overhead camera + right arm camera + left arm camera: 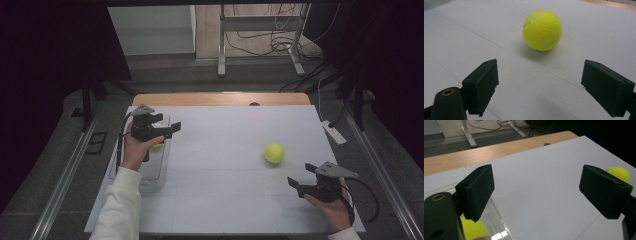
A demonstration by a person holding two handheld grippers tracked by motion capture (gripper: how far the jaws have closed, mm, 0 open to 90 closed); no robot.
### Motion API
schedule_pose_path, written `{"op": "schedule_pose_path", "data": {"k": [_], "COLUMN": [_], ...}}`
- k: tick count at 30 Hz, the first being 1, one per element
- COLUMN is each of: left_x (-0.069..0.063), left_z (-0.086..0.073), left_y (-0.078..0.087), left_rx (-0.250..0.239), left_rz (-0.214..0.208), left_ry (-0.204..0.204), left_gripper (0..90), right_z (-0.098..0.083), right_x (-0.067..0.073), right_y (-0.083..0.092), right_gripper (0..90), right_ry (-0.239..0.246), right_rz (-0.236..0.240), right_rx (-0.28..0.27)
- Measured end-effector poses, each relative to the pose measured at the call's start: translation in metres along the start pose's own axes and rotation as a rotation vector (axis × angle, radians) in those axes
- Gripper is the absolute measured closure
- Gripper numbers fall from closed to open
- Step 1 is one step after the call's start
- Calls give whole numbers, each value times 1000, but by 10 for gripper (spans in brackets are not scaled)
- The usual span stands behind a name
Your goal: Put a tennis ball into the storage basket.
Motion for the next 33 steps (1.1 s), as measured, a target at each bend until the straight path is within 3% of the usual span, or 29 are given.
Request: {"op": "schedule_pose_path", "data": {"k": [4,14,17,20,25,33], "left_x": [-10,-21,-23,-30,-41,-49], "left_z": [2,4,5,11,19,24], "left_y": [-4,-9,-9,-9,-7,-7], "left_rx": [5,16,11,-18,-28,-34], "left_rz": [-29,-46,-55,-104,-116,-127], "left_ry": [-16,-37,-34,2,-32,-50], "left_gripper": [140,142,142,144,146,147], "right_z": [0,0,0,0,-1,-1], "right_x": [0,0,1,0,0,0], "right_y": [0,0,0,-1,-1,0], "right_gripper": [146,146,146,147,147,147], "right_ry": [-2,1,3,4,3,2], "right_rz": [0,0,1,0,-2,-2], "right_rx": [0,1,0,1,5,3]}}
Point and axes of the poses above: each handheld gripper's, and its own axes: y roughly backward along the jaws, z roughly out of its top, x roughly to its left, the point moved 9 cm from there along -y, roughly forward along the jaws, and after that the axes turned 15 degrees about -y, right-handed, at the moved point
